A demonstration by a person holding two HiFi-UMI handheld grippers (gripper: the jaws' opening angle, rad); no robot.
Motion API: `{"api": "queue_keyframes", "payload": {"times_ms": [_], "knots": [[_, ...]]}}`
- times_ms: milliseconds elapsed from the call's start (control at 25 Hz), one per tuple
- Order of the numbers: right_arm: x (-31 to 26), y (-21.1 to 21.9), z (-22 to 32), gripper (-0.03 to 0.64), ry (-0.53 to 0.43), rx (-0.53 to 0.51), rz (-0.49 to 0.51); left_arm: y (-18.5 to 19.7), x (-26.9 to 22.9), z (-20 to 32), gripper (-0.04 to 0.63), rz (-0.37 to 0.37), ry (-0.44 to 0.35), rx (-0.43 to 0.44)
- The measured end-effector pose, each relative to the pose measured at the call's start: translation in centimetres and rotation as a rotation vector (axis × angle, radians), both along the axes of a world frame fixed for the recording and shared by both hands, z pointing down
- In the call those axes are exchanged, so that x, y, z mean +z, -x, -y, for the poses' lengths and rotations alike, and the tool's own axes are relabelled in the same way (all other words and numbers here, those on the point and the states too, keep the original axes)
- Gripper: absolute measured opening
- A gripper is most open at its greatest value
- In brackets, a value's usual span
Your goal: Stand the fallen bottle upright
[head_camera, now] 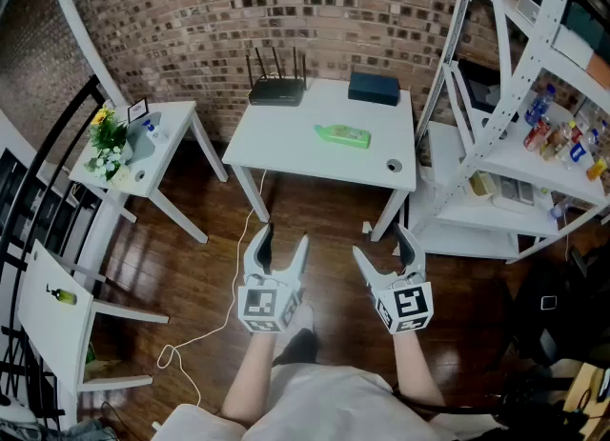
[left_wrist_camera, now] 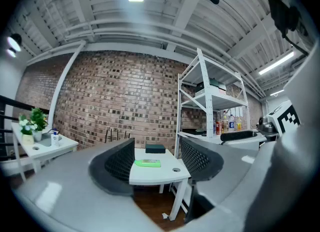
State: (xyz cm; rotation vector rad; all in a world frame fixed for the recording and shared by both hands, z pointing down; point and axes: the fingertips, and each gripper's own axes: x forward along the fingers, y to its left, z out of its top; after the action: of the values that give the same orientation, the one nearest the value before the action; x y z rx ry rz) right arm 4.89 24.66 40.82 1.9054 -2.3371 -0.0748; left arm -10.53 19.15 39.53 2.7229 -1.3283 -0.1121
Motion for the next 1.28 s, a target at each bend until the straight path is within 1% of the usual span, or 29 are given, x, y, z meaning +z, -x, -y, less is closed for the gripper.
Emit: {"api": "queue_keyframes", "payload": {"times_ms": [120,240,360,480,600,760,840,960,1040,1120,1200,1280], "knots": [[-0.8,1.0,6.3,0.365,0.0,-0.016,-0.022,-0.5,-0.7,5.8,0.293,0.021,-0.008,0.057],[-0.7,1.6,12.6,0.365,0.034,-0.029,-0.033,-0.9,-1.0,11.3,0.288,0.032,-0.028,0.088],[0.2,2.8,18.0,0.365,0.088,-0.081,0.0,-0.8,-0.6,16.3,0.287,0.05,-0.041,0.089],[0.9,2.9,22.2,0.365,0.121,-0.127,0.007,-1.1,0.3,20.4,0.282,0.049,-0.018,0.082],[1.7,1.7,26.7,0.365,0.126,-0.147,0.002,-1.8,1.5,24.6,0.276,0.054,-0.002,0.058],[2.2,-1.0,33.8,0.365,0.114,-0.178,0.05,-3.8,2.0,31.0,0.262,-0.004,0.024,0.013],[1.7,-2.3,37.6,0.365,0.107,-0.204,0.06,-5.7,1.3,34.4,0.261,0.009,0.014,0.017],[1.0,-4.6,42.5,0.365,0.107,-0.242,0.034,-9.1,-0.5,38.7,0.261,0.048,-0.018,0.031],[1.8,-5.9,45.4,0.365,0.148,-0.266,0.016,-10.6,-1.2,41.5,0.261,0.048,-0.032,0.009],[4.0,-6.6,47.4,0.365,0.219,-0.304,0.011,-11.5,-0.5,43.4,0.261,0.048,-0.03,-0.027],[6.9,-6.9,49.0,0.365,0.305,-0.343,-0.017,-12.0,1.3,44.5,0.261,0.068,0.005,-0.048],[9.9,-6.7,50.3,0.365,0.388,-0.383,-0.086,-12.2,3.4,45.3,0.261,0.08,0.057,-0.054]]}}
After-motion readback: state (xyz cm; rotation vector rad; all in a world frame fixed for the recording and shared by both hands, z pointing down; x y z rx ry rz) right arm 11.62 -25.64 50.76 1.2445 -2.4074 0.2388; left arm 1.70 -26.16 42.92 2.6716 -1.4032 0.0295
